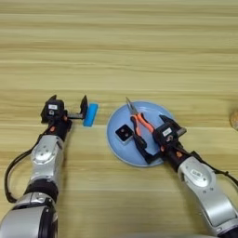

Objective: Move the objects on the table

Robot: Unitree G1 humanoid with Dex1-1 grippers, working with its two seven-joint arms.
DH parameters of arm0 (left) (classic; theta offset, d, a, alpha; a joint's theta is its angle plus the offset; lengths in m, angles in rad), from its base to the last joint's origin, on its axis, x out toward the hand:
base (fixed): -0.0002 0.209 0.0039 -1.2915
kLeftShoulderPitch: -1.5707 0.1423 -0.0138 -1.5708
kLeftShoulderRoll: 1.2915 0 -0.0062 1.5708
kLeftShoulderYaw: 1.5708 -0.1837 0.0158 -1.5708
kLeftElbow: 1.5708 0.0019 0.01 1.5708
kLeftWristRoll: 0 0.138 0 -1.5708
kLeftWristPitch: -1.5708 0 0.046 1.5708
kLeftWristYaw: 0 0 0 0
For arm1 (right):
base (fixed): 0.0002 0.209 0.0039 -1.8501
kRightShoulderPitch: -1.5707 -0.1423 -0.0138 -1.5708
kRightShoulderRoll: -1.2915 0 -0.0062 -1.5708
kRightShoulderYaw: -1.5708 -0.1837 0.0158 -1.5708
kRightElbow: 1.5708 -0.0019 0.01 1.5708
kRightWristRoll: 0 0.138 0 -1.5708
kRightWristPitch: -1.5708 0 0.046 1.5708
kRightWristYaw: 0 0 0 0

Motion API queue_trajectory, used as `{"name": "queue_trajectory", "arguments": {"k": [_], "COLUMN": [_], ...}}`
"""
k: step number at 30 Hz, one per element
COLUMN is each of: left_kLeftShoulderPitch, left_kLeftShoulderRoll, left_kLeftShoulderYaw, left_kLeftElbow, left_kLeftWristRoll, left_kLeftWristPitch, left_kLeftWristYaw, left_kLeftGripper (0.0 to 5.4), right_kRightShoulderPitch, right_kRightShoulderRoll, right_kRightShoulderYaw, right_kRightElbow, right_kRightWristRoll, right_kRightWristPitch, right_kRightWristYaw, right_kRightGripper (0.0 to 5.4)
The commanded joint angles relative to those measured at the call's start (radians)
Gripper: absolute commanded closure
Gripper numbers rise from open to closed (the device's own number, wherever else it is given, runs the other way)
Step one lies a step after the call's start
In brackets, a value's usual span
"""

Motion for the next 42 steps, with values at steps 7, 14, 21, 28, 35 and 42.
{"name": "queue_trajectory", "arguments": {"k": [7, 14, 21, 28, 35, 42], "left_kLeftShoulderPitch": [-0.012, -0.007, 0.002, 0.005, 0.009, 0.018], "left_kLeftShoulderRoll": [-0.003, -0.005, -0.006, -0.009, -0.013, -0.017], "left_kLeftShoulderYaw": [-0.005, -0.004, 0.000, -0.002, -0.003, -0.003], "left_kLeftElbow": [0.008, 0.003, 0.000, -0.004, -0.008, -0.015], "left_kLeftWristRoll": [0.009, 0.008, 0.005, 0.005, 0.007, 0.007], "left_kLeftWristPitch": [-0.006, -0.007, -0.011, -0.012, -0.014, -0.016], "left_kLeftWristYaw": [0.009, 0.012, 0.014, 0.017, 0.022, 0.026], "left_kLeftGripper": [0.00, 0.00, 0.00, 0.00, 0.00, 0.00], "right_kRightShoulderPitch": [-0.022, -0.032, -0.024, -0.012, -0.008, -0.011], "right_kRightShoulderRoll": [-0.001, -0.004, -0.019, -0.032, -0.039, -0.039], "right_kRightShoulderYaw": [-0.015, -0.009, 0.007, 0.024, 0.021, 0.017], "right_kRightElbow": [0.045, 0.061, 0.055, 0.047, 0.036, 0.022], "right_kRightWristRoll": [0.006, -0.001, -0.014, -0.020, -0.002, -0.002], "right_kRightWristPitch": [0.039, 0.049, 0.078, 0.099, 0.177, 0.230], "right_kRightWristYaw": [0.004, 0.009, 0.023, 0.028, 0.045, 0.048], "right_kRightGripper": [0.01, 0.01, 0.01, 0.01, 0.01, 0.01]}}
